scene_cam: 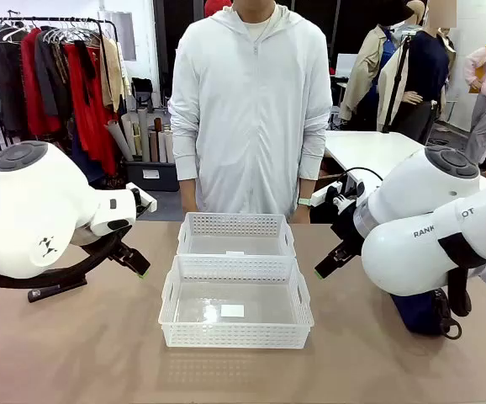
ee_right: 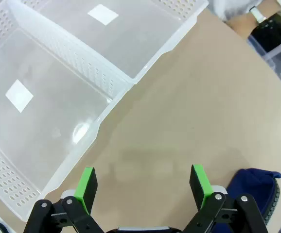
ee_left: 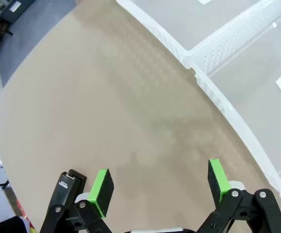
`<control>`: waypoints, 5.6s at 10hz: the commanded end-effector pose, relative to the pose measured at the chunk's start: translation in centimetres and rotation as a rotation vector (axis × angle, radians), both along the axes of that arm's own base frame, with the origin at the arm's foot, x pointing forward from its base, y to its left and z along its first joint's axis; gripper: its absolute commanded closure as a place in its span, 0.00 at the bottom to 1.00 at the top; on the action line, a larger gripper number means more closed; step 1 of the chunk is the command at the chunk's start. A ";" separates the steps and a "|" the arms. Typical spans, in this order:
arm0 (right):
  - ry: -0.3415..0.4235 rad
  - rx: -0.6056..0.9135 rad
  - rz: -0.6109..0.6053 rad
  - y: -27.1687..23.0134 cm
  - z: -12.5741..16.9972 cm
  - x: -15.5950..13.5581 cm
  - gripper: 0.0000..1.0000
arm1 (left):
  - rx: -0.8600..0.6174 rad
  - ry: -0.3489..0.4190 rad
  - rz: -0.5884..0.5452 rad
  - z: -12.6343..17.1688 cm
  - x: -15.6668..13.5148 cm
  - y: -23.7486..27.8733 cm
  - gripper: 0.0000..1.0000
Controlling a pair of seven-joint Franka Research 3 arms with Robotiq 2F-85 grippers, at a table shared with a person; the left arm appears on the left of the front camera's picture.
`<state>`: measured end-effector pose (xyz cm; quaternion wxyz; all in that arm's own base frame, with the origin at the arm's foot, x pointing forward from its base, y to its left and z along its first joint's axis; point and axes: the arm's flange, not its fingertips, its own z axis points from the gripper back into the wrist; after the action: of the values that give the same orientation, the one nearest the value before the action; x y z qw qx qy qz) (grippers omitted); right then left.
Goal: Distribute items into two baskets.
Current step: Pick up the Pencil pouch that the person points to.
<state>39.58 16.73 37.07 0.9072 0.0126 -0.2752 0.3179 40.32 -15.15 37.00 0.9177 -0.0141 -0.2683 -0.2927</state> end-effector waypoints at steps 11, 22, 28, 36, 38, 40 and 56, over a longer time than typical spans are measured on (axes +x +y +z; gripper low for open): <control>0.000 0.000 0.000 0.0 0.0 0.0 0.00 | 0.000 0.000 0.000 0.0 0.0 0.0 0.00; -0.009 0.044 -0.042 -2.4 4.0 0.3 0.00 | -0.021 -0.009 0.014 3.7 0.2 2.0 0.00; 0.069 0.295 -0.017 -13.2 11.6 0.8 0.00 | -0.182 0.032 -0.020 16.1 -3.9 13.1 0.00; 0.006 0.512 -0.067 -26.0 16.5 -4.3 0.00 | -0.267 -0.015 0.020 20.1 -13.9 22.9 0.00; -0.001 0.533 -0.048 -26.4 16.6 -5.2 0.00 | -0.287 -0.092 0.014 19.8 -15.8 24.6 0.00; 0.015 0.518 0.004 -25.8 16.2 -5.7 0.00 | -0.319 -0.091 0.049 18.9 -15.7 25.8 0.00; 0.063 0.475 -0.018 -25.5 15.7 -5.6 0.00 | -0.345 -0.155 0.003 22.5 -13.9 26.7 0.00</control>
<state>33.98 -8.77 52.75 0.8901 0.2325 -0.3136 0.2350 26.14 11.31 59.46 0.8842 -0.1340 -0.3858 -0.2269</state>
